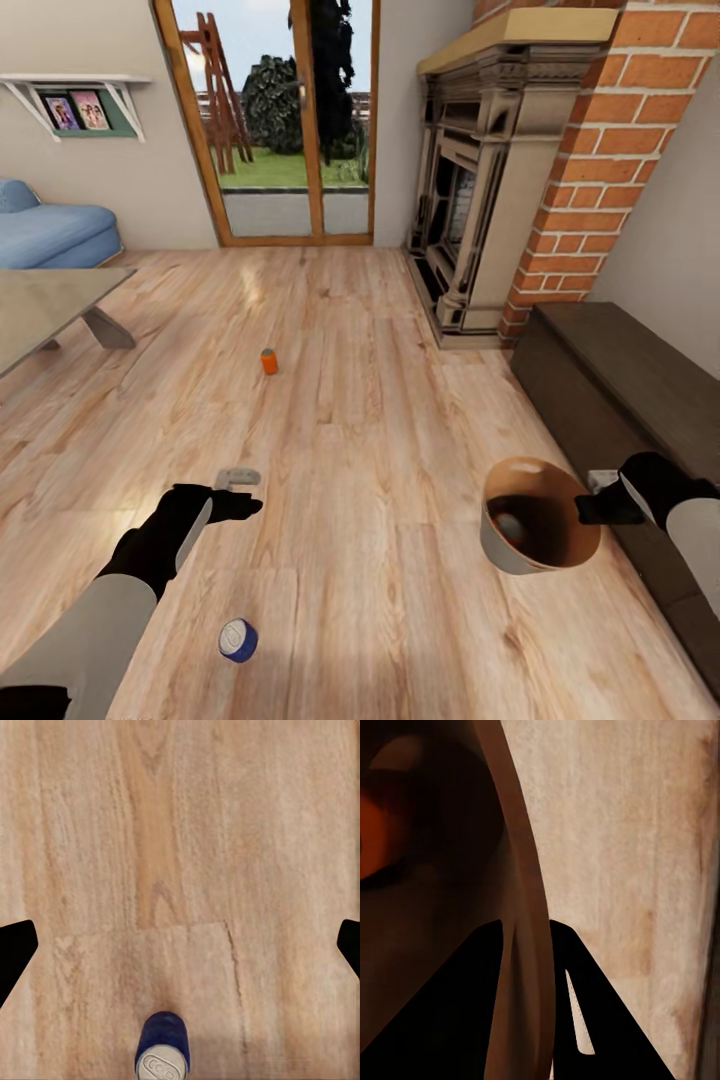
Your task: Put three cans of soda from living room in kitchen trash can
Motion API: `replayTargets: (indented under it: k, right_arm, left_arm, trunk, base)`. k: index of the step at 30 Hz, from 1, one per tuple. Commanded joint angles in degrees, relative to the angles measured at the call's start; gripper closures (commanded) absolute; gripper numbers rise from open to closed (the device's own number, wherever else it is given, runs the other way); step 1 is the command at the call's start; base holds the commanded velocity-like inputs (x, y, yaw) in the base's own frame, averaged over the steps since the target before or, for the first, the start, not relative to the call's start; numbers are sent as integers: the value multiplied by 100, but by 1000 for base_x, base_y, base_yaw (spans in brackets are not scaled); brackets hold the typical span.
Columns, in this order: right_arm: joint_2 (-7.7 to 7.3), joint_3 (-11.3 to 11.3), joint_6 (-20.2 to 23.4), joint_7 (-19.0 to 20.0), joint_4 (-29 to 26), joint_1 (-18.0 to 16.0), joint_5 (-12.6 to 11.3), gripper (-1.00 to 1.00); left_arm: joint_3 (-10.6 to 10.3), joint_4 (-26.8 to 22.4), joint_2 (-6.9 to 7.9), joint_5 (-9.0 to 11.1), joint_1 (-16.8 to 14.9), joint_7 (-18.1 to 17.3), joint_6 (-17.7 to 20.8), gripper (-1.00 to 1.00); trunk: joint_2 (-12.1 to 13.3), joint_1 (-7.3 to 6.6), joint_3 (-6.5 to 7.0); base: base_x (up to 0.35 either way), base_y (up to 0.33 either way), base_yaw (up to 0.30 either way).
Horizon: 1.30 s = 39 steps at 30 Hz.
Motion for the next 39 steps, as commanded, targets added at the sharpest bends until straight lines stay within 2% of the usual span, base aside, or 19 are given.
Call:
replayTargets:
  k: [1,6,18,20,21,26,31,33,34,36,39]
  right_arm:
    - [29,-67,24,4,-4,4,-101,100]
    - [101,-64,20,2,-9,16,-92,100]
    - [108,-76,20,7,-15,17,-82,100]
    - [107,-78,20,6,-17,17,-82,100]
    - [106,-79,20,6,-18,17,-83,100]
    - [106,-77,19,10,-19,17,-82,100]
    - [108,-77,19,6,-19,17,-82,100]
    - [111,-70,19,2,-20,17,-82,100]
    - [109,-72,19,-3,-23,17,-82,100]
    - [108,-82,23,-12,-25,17,-82,100]
    - [111,-68,80,-49,-52,14,-82,100]
  left_arm:
    - [1,0,0,0,0,0,1,-100]
    - [5,-2,0,0,1,2,2,-100]
    - [21,28,30,-37,1,-44,99,-100]
    - [26,70,227,-45,1,-268,242,-100]
    - [29,155,577,-48,-1,-880,357,-100]
    - [36,510,1050,-68,-7,-2012,458,-100]
    - [29,650,1171,-58,-26,-2355,569,-100]
    - [16,670,1197,-64,-82,-2516,837,-100]
    - [-1,671,1186,-69,-156,-2577,1020,-100]
    - [-14,662,1161,-71,-220,-2602,1147,-100]
    - [-34,637,1029,-71,-310,-2597,1305,-100]
  trunk:
    - [0,-1,0]
    - [0,-1,-5]
    - [0,-1,-7]
    - [0,-1,-7]
    - [0,-1,-7]
    - [0,-1,-7]
    - [0,-1,-7]
    - [0,-1,-7]
    - [0,-1,-7]
    - [0,-1,-7]
    - [0,-1,-7]
  base:
    - [36,-39,99]
    - [15,-17,177]
    - [3,-1,213]
    - [56,0,69]
    - [107,0,31]
    - [153,0,16]
    - [196,0,3]
    - [198,0,1]
    - [198,0,1]
    - [201,0,0]
    - [138,0,0]
